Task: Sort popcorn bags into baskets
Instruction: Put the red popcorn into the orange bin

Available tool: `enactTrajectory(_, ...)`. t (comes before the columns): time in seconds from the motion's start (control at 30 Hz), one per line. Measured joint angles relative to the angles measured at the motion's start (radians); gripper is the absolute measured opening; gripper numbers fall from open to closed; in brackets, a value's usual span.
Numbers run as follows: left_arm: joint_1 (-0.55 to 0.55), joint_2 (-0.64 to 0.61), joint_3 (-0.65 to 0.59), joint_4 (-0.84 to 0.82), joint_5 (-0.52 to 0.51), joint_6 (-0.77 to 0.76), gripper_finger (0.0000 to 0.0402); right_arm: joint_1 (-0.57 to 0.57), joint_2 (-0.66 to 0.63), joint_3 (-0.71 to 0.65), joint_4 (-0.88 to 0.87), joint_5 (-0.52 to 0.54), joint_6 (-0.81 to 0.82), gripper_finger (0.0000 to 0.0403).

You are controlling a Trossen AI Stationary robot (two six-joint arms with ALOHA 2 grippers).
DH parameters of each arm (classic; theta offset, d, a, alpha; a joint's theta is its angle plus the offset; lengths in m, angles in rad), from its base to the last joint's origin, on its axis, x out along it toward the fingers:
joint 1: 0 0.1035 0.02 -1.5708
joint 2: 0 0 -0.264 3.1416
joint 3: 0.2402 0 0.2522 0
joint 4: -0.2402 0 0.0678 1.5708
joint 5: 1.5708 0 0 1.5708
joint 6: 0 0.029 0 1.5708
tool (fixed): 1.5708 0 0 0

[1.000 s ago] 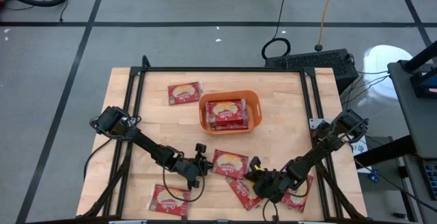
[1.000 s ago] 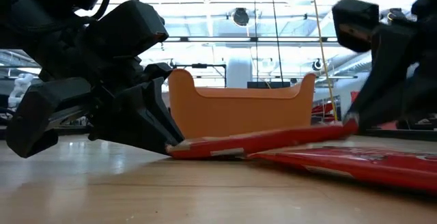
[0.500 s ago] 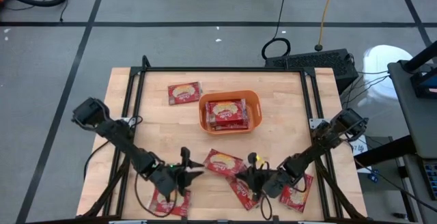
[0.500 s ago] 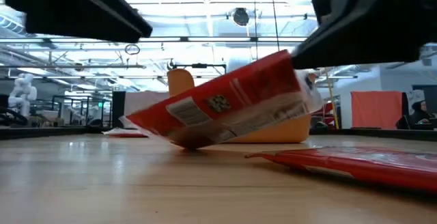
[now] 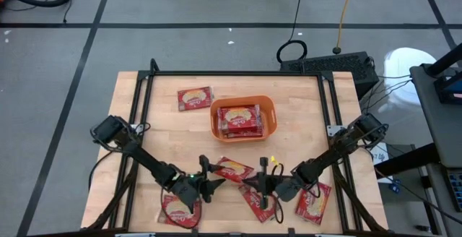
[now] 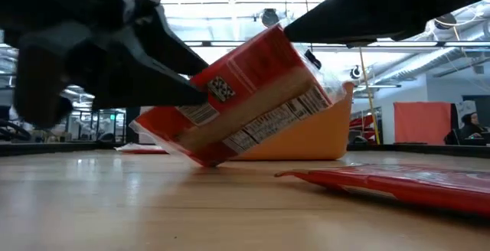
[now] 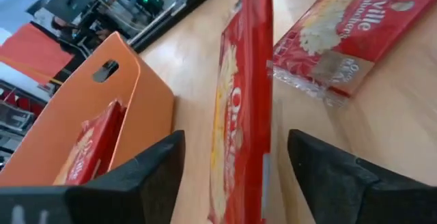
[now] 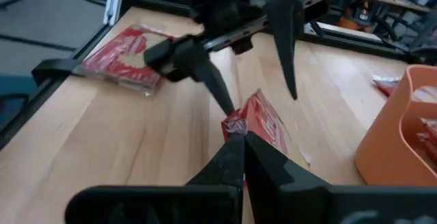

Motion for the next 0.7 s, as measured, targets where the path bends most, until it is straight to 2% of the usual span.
enactTrajectory(0.13, 0.019, 0.005, 0.107, -0.16, 0.039, -0.027, 0.0223, -0.015, 0.0, 0.0, 0.0, 0.0, 0.042, 0.0)
enactTrajectory(0.3, 0.08, 0.004, 0.274, -0.537, 0.13, -0.214, 0.0181, -0.021, 0.0, 0.0, 0.006, 0.0, 0.047, 0.0)
enactTrajectory(0.4, 0.116, 0.004, 0.315, -0.678, 0.166, -0.324, 0.0161, -0.021, 0.0, 0.0, 0.008, 0.0, 0.063, 0.0)
enactTrajectory(0.5, 0.124, 0.004, 0.32, -0.718, 0.147, -0.385, 0.0138, -0.021, 0.0, 0.0, 0.008, 0.0, 0.086, 0.0)
enactTrajectory(0.7, 0.115, 0.004, 0.32, -0.705, 0.181, -0.309, 0.0077, -0.026, 0.0, 0.0, 0.01, -0.001, 0.088, 0.0)
